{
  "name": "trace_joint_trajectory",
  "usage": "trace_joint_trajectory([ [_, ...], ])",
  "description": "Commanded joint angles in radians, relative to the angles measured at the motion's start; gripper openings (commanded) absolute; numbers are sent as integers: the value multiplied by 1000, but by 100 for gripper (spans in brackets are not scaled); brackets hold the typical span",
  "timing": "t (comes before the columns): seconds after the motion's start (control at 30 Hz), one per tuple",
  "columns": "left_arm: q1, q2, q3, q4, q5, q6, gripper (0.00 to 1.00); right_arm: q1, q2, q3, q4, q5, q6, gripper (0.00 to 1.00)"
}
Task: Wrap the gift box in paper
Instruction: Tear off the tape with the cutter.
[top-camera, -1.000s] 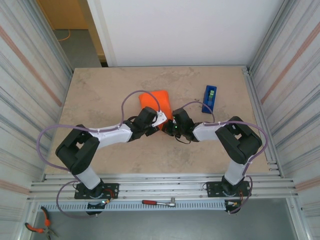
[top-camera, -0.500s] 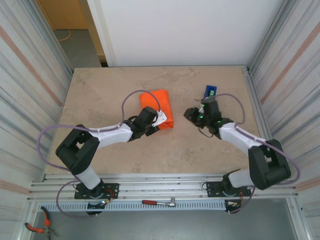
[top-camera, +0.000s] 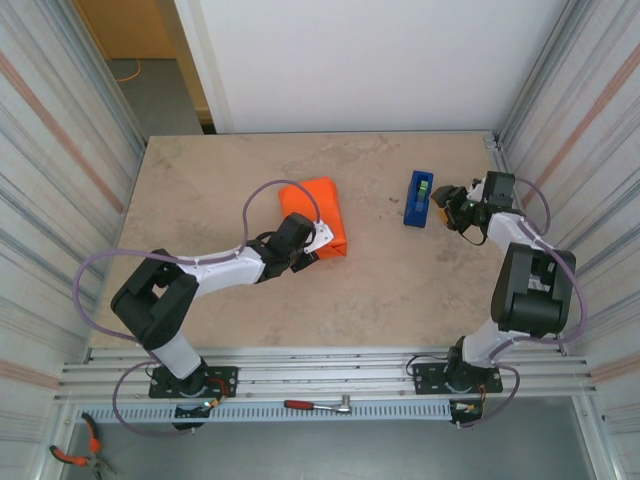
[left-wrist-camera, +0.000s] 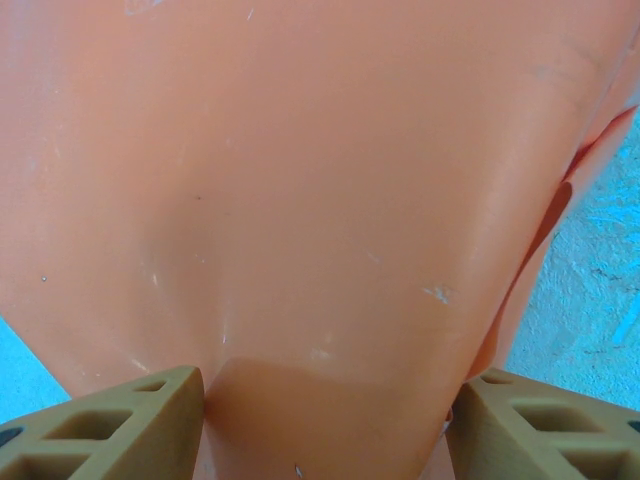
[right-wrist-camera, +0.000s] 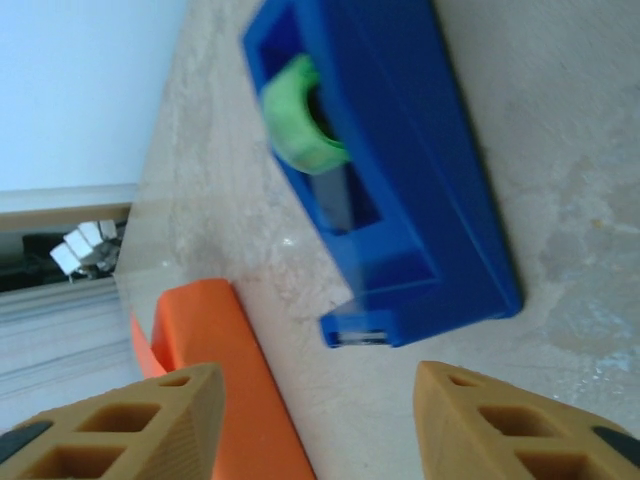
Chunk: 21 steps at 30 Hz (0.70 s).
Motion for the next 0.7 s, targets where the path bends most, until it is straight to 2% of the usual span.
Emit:
trace_joint_trajectory([
  [0.0, -3, -29, -9, -51, 13, -25, 63, -4, 51, 52, -8, -86, -30, 47],
  [0.2, -3, -23, -4, -57, 13, -23, 63, -4, 159, 104, 12, -133, -43, 42],
  [0.67, -3, -20, 2, -62, 16, -24, 62, 22, 274, 180, 39, -159, -31, 35],
])
